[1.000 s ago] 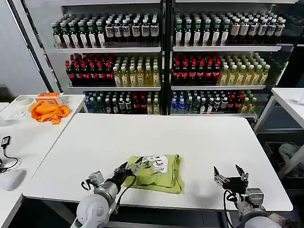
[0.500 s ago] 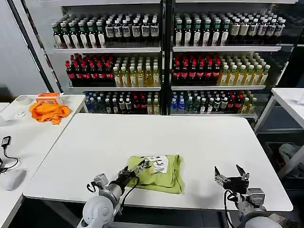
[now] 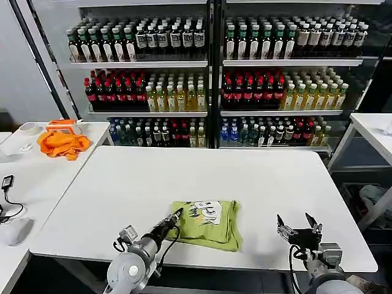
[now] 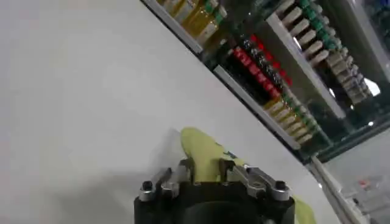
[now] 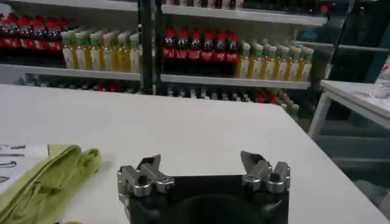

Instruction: Fold and organize the clothes.

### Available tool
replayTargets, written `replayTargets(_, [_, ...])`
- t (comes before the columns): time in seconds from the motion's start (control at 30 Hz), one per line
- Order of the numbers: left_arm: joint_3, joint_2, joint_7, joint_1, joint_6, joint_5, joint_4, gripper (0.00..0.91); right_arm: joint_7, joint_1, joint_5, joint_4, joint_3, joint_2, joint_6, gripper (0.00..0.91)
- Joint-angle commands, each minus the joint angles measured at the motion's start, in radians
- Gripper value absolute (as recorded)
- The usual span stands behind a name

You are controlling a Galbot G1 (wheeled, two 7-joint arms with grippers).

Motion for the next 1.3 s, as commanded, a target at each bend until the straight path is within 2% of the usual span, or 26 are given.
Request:
replayTargets(0.03, [-0.084, -0.036, -0.003, 0.004, -0.002, -0.154, -0.018, 0.02, 0.001, 0.0, 0.001, 0.003, 0.001, 0.001, -0.002, 0.907])
replayTargets(0.33, [-0.21, -0.081, -0.02, 0.021, 0.001, -0.262, -0.067, 0.02, 0.005, -0.01, 0.003, 0.015, 0.009, 0.006, -0.003, 0.907])
replayTargets(0.47, [-0.28, -0.045, -0.031, 0.021, 0.015, -0.276, -0.094, 0.02, 0.005, -0.012, 0.01, 0.022, 0.015, 0.007, -0.002, 0.907])
replayTargets(0.57, [-0.351, 0.037, -0.052, 0.008, 0.031, -0.28, -0.119, 0.02, 0.006, -0.006, 0.025, 0.027, 0.019, 0.003, -0.002, 0.907])
replayTargets(0.67, [-0.454, 0.179, -0.071, -0.011, 0.055, -0.295, -0.153, 0.02, 0.006, 0.002, 0.039, 0.037, 0.021, -0.007, -0.003, 0.907])
replayTargets(0.7, [-0.506, 0.266, -0.07, -0.02, 0.068, -0.296, -0.159, 0.02, 0.006, 0.003, 0.042, 0.038, 0.021, -0.009, -0.004, 0.907])
replayTargets(0.8, [-0.575, 0.426, -0.07, -0.043, 0.123, -0.316, -0.154, 0.02, 0.005, 0.006, 0.05, 0.039, 0.023, -0.014, -0.002, 0.907])
replayTargets(0.93, [-0.632, 0.546, -0.064, -0.045, 0.158, -0.341, -0.167, 0.02, 0.004, 0.005, 0.065, 0.047, 0.029, -0.018, 0.0, 0.907])
replayTargets(1.03, [-0.623, 0.562, -0.065, -0.001, 0.154, -0.294, -0.249, 0.02, 0.004, 0.004, 0.075, 0.052, 0.034, -0.023, 0.0, 0.907])
replayTargets(1.17, [-0.52, 0.527, -0.06, 0.019, 0.134, -0.117, -0.328, 0.02, 0.003, 0.0, 0.08, 0.054, 0.041, -0.03, 0.002, 0.907])
replayTargets(1.3, [-0.301, 0.461, -0.01, 0.059, 0.062, 0.281, -0.28, 0.02, 0.003, -0.009, 0.072, 0.053, 0.044, -0.024, 0.008, 0.907])
